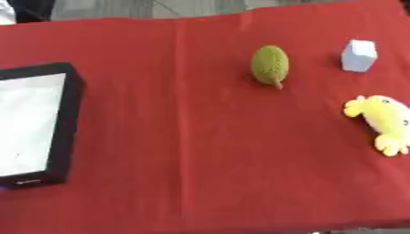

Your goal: Pick up the objects with one hand, pass them to the other hand, and then place them into the box on the other side of the table.

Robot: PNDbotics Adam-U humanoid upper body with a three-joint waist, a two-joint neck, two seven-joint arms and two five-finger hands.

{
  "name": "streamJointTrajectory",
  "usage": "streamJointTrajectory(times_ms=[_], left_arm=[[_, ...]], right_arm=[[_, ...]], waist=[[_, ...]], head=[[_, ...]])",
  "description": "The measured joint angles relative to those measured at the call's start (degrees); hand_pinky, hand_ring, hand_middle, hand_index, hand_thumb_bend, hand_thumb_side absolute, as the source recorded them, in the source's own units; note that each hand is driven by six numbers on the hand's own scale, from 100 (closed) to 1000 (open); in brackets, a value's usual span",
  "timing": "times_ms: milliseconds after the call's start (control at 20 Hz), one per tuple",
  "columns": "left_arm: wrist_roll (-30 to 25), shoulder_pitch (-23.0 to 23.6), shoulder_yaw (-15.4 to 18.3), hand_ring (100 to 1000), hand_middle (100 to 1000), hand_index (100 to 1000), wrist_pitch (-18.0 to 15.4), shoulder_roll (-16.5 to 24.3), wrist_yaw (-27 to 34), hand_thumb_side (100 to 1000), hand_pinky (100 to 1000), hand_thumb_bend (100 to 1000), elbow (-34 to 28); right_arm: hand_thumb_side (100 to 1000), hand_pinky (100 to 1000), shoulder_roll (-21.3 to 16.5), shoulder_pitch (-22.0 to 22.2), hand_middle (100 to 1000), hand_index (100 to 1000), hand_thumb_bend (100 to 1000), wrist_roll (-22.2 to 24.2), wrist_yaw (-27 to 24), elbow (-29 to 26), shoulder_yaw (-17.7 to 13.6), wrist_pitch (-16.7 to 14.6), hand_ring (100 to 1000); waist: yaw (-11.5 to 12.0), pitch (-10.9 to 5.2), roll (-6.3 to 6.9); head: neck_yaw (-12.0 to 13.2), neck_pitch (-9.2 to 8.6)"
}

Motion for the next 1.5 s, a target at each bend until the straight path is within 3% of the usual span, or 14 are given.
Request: streamJointTrajectory(times_ms=[250,450,600,950,1100,1500], left_arm=[[0.2,0.4,0.0,742,727,799,0.1,0.0,0.0,527,897,865,-0.6],[0.5,0.4,0.0,742,727,799,0.3,0.0,0.0,527,897,865,-1.4],[0.7,0.4,0.0,742,727,798,0.4,0.0,-0.1,527,897,864,-1.8],[0.8,0.4,0.0,742,727,797,0.9,0.1,-0.3,525,897,863,-2.7],[0.8,0.4,0.0,742,726,797,1.0,0.1,-0.3,524,897,863,-2.8],[0.9,0.4,0.0,741,722,795,1.2,0.1,-0.3,523,896,862,-3.0]], right_arm=[[430,910,-1.2,-2.8,918,905,573,13.4,11.7,4.8,0.0,-2.5,944],[430,916,-1.2,-3.5,923,911,501,18.9,17.8,7.4,0.0,-4.6,946],[441,922,-1.8,-3.4,927,916,427,21.2,20.4,8.4,0.0,-5.7,949],[164,934,-3.9,-1.5,929,919,233,26.0,24.7,9.3,0.0,-7.9,952],[210,937,-4.7,-1.1,931,921,165,27.6,26.4,9.6,0.0,-8.5,954],[179,939,-5.3,0.0,933,929,198,29.0,30.4,11.0,0.0,-9.1,954]], waist=[[-0.2,0.00,-0.92],[-0.1,0.04,-1.61],[0.0,0.10,-2.25],[0.1,0.50,-3.58],[0.1,0.61,-3.66],[0.2,0.88,-3.24]], head=[[0.0,0.03],[0.2,0.08],[0.5,0.17],[0.5,0.65],[0.5,1.11],[0.0,1.05]])
